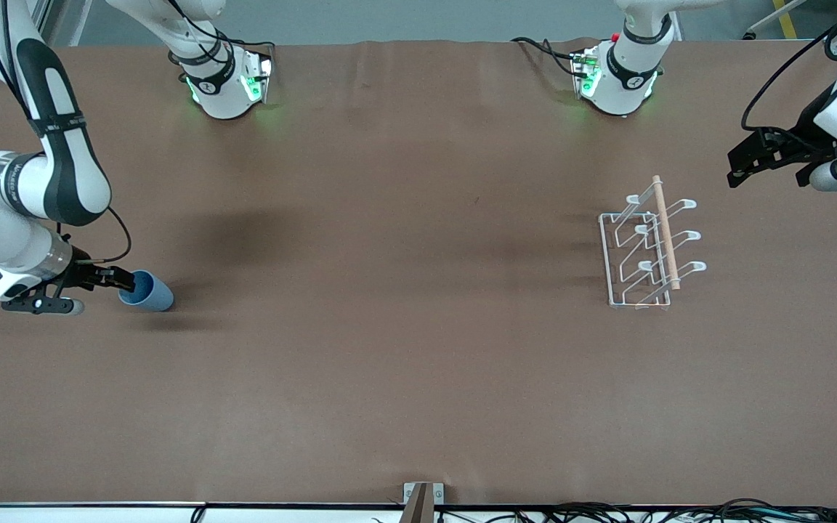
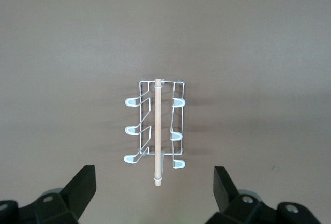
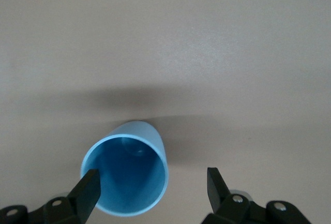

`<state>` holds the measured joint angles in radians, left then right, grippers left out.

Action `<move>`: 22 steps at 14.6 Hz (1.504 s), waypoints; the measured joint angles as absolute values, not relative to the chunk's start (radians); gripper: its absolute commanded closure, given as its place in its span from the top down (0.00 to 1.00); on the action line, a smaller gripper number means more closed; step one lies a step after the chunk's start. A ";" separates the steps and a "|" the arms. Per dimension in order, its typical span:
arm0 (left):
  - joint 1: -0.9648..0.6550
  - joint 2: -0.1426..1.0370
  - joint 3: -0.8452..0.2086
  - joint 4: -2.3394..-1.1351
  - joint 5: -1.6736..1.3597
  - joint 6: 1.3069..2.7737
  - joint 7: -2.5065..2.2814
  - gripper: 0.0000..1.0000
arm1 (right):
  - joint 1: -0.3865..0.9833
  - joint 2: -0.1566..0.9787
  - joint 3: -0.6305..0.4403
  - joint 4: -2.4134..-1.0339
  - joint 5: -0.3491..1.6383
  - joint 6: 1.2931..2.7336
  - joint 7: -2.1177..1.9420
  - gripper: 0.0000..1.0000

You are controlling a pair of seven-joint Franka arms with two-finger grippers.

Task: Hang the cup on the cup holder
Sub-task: 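Move the right gripper down to the blue cup's rim, then close the right gripper on the blue cup's rim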

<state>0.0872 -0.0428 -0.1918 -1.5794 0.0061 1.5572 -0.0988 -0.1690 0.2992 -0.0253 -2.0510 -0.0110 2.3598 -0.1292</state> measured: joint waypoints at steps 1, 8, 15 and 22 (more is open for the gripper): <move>0.087 -0.042 -0.192 -1.579 0.005 1.557 -0.099 1.00 | -0.171 0.307 -0.025 -2.060 -0.011 2.376 -0.129 0.91; 0.087 -0.038 -0.192 -1.579 0.004 1.557 -0.099 1.00 | -0.172 0.345 -0.025 -2.080 -0.011 2.423 -0.129 0.56; 0.087 -0.032 -0.192 -1.579 0.004 1.557 -0.099 1.00 | -0.172 0.349 -0.024 -2.079 -0.011 2.424 -0.126 0.00; 0.087 -0.028 -0.192 -1.579 0.004 1.557 -0.099 1.00 | -0.168 0.315 -0.011 -1.969 -0.011 2.232 -0.125 0.00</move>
